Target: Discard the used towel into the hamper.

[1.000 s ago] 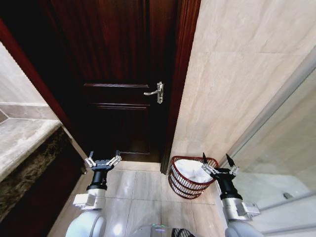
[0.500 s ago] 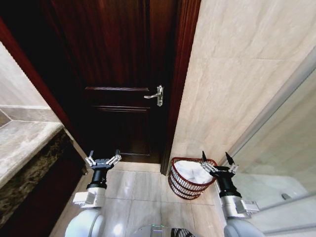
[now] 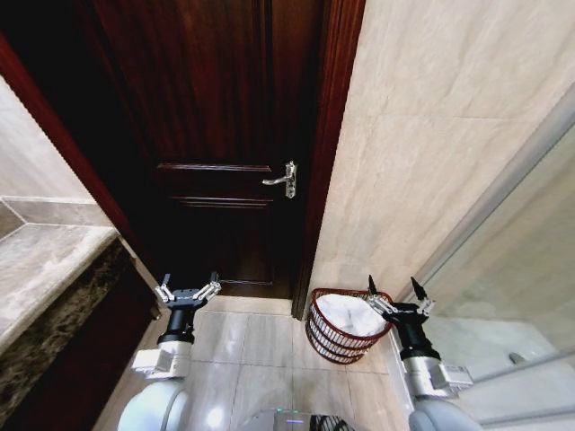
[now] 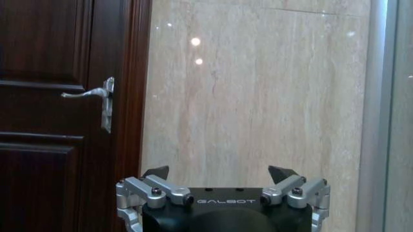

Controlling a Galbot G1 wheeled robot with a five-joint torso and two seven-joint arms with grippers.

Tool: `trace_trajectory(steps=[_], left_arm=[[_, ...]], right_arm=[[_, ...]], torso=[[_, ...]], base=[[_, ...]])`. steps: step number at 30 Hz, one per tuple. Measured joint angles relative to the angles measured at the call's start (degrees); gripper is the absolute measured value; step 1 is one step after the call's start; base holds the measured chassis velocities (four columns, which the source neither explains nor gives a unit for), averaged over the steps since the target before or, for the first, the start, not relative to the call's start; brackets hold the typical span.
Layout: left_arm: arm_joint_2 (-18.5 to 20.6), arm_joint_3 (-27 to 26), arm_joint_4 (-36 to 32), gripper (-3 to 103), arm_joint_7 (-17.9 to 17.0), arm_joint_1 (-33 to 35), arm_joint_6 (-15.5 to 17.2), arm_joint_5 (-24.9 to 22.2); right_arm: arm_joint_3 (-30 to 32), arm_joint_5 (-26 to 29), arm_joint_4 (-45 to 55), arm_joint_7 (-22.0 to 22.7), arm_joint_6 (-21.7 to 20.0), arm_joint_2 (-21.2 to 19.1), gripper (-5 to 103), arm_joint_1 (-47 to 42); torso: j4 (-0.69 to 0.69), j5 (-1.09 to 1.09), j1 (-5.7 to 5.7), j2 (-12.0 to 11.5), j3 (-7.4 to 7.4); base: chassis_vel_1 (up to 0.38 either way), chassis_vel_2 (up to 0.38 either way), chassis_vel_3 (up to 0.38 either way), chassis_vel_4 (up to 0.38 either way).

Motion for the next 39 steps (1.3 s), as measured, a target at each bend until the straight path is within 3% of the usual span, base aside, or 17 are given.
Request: trace_trajectory(steps=[39], left_arm=[[-0.08, -0.37, -1.94, 100, -0.05, -0.13, 2.39, 0.30]], right_arm=[[0.37, 1.02, 1.39, 0.47, -1.23, -0.64, 100, 0.68]], torso=[[0.00, 0.00, 4.92, 11.09, 6.18]], base=[[0.000, 0.000, 0.000, 0.000]])
